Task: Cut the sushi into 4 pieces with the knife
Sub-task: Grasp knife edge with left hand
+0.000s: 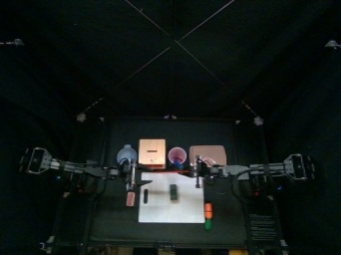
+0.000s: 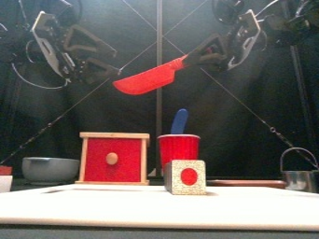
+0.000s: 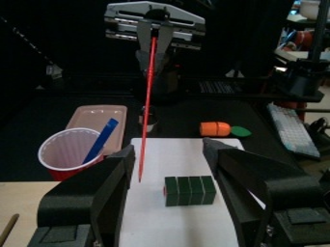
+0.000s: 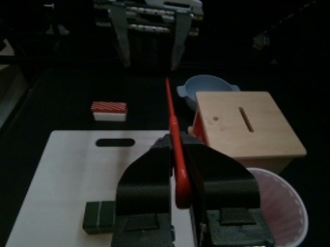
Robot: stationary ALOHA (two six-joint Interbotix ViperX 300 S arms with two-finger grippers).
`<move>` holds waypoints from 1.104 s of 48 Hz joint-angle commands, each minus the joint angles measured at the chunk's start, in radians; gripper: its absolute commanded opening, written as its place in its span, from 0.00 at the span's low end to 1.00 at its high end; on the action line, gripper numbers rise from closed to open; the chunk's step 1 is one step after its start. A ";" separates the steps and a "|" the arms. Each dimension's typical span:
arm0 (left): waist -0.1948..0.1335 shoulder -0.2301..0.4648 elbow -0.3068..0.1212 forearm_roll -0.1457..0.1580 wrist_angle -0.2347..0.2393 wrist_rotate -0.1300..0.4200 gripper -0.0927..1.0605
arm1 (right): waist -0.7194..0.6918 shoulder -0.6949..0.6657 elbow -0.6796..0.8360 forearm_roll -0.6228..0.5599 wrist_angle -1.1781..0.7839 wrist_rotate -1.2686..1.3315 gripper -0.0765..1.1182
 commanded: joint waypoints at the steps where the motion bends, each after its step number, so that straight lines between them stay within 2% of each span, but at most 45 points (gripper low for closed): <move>1: 0.015 0.049 -0.043 0.005 -0.003 0.003 0.87 | 0.006 -0.005 -0.031 0.000 -0.009 0.000 0.12; 13: 0.046 0.109 -0.058 0.006 -0.003 0.003 0.84 | 0.014 -0.002 -0.029 0.000 -0.008 0.002 0.12; 19: 0.060 0.110 -0.058 0.006 -0.003 0.003 0.79 | 0.014 0.000 -0.029 0.000 -0.008 0.002 0.12; 28: 0.063 0.107 -0.060 0.021 -0.003 0.003 0.69 | 0.014 0.000 -0.028 0.000 -0.009 0.000 0.12; 36: 0.063 0.107 -0.058 0.029 -0.003 0.003 0.56 | 0.014 0.002 -0.021 0.006 -0.009 0.003 0.12; 46: 0.063 0.114 -0.057 0.064 -0.002 0.003 0.32 | 0.025 0.012 -0.006 0.057 0.032 0.003 0.11; 53: 0.060 0.126 -0.057 0.089 -0.002 0.002 0.22 | 0.041 0.040 -0.015 0.089 0.123 0.003 0.11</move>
